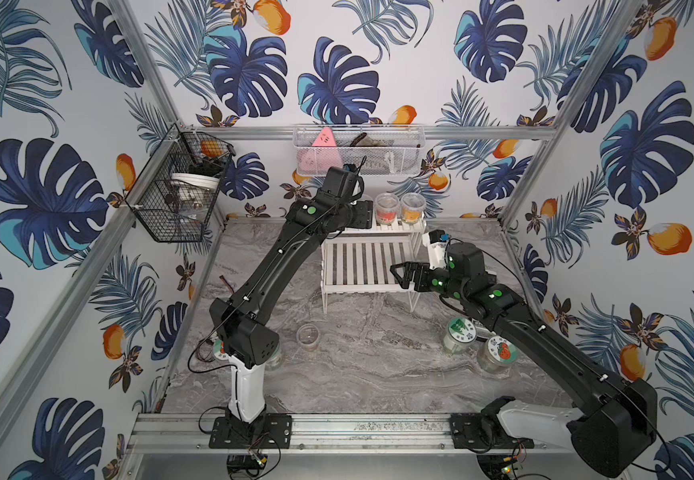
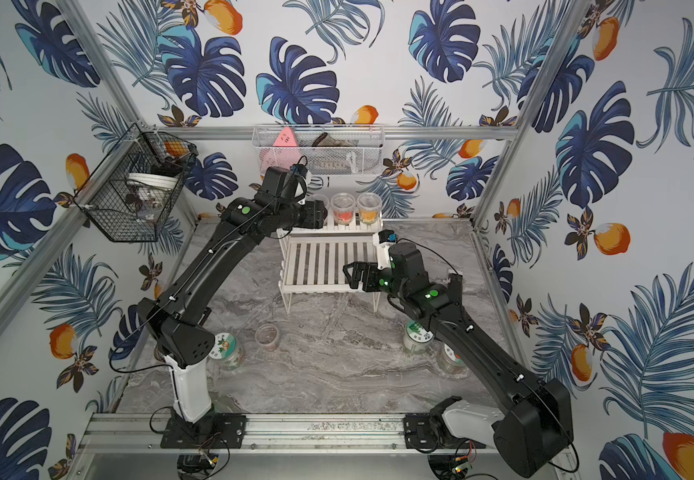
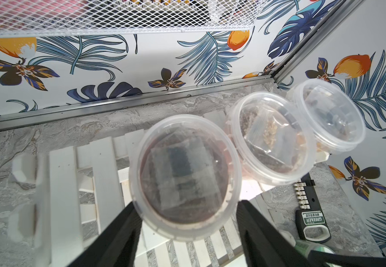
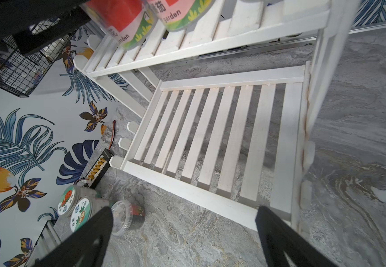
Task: Place the seed container on the shelf
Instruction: Place the seed jar on the shelf.
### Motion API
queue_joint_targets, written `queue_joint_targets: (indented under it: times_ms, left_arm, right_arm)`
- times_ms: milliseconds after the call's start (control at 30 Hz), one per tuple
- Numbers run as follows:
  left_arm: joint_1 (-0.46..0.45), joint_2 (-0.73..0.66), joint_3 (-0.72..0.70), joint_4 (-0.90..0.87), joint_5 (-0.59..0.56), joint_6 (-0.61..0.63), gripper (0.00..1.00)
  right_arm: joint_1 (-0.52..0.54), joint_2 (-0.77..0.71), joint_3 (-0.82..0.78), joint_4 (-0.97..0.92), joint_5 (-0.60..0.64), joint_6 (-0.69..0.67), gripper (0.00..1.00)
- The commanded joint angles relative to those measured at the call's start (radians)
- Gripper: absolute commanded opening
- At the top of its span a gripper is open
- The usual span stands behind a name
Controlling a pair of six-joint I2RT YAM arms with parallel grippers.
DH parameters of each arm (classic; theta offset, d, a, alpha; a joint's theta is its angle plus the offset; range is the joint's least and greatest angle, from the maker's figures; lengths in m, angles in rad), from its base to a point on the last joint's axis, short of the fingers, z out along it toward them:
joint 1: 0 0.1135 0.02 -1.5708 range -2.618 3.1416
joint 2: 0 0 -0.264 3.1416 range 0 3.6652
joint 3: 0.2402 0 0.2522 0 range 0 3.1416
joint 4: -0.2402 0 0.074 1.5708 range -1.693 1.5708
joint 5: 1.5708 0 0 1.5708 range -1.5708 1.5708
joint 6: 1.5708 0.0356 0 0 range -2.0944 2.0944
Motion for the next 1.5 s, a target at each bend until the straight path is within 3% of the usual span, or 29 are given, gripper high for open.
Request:
queue_joint_targets:
  times_ms: [0,267,433,767,900,1067,1200,1467]
  left_arm:
    - [0.002,-0.022,-0.015,0.031,-0.001,0.000,0.73]
    - [0.002,-0.048,-0.027,0.018,-0.006,0.010,0.84]
    - [0.002,-0.130,-0.108,0.022,-0.018,0.028,0.86]
    - [0.001,-0.583,-0.644,0.017,-0.043,0.041,0.87]
    - [0.002,-0.754,-0.847,-0.022,-0.088,-0.023,0.87]
    - [-0.004,-0.893,-1.105,-0.070,-0.115,-0.203,0.87]
    - [-0.015,-0.947,-1.235,-0.105,-0.175,-0.290,0.89]
    - [-0.043,-0.806,-1.277,-0.087,-0.184,-0.265,0.91]
  right_arm:
    - [-0.002,-0.010,-0.002,0.023,0.003,0.005,1.00]
    - [-0.003,-0.016,-0.004,0.018,0.008,0.003,1.00]
    - [-0.004,-0.033,-0.018,0.019,-0.024,0.003,1.00]
    - [0.005,-0.065,-0.080,0.040,-0.332,0.007,1.00]
    - [0.079,-0.070,-0.121,0.025,-0.294,0.001,1.00]
    - [0.207,-0.043,-0.135,-0.005,-0.203,-0.012,1.00]
    - [0.254,-0.015,-0.147,0.005,-0.190,0.013,1.00]
    - [0.287,0.026,-0.192,0.065,-0.199,0.081,1.00]
